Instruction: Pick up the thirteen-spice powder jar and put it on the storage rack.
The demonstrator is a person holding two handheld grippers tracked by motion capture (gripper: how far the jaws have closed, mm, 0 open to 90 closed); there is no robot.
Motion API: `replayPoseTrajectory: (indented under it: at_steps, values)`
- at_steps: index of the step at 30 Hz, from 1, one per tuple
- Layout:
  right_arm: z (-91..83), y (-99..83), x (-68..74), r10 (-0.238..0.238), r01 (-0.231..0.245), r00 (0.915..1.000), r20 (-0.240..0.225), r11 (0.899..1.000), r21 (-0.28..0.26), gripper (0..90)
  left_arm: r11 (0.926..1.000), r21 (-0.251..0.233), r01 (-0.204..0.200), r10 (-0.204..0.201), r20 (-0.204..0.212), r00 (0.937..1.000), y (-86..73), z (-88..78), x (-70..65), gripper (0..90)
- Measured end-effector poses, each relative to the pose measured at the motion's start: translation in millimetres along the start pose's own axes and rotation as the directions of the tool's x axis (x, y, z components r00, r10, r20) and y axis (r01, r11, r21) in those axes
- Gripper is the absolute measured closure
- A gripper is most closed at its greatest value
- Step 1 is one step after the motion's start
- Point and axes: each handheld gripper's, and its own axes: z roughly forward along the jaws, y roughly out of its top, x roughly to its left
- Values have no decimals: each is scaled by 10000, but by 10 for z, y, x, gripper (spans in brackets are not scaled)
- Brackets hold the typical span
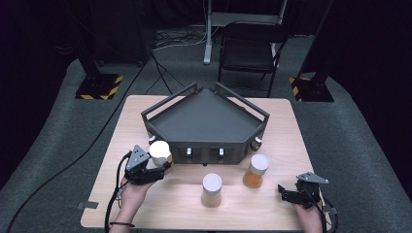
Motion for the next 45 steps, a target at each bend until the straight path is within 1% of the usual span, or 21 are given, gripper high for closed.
replayPoseTrajectory:
  at_steps: [14, 27, 34, 39, 42, 45]
  values:
    - [0, 0, -1, -16, 16, 10000, -4, 10000, -1, 82, 9998, 16, -218, 218, -160, 9996, 218, -52, -5, 300]
    - [0, 0, -1, -15, 15, 10000, -5, 10000, -1, 82, 9989, -13, -470, 470, -212, 9987, 441, -97, -9, 300]
    - [2, 1, -1, -18, 18, 10000, -14, 10000, -3, 82, 9978, -71, -667, 666, -154, 9977, 578, -114, -11, 300]
    - [3, 2, -3, -35, 35, 10000, -16, 10000, -6, 82, 9966, -104, -817, 815, -155, 9965, 689, -95, -25, 300]
    - [3, 1, -3, -37, 37, 10000, -16, 10000, -7, 82, 9967, -90, -806, 806, -44, 9967, 763, -81, -4, 300]
    - [3, 1, -3, -37, 37, 10000, -17, 10000, -7, 82, 9967, -183, -795, 796, 27, 9968, 817, -84, 8, 300]
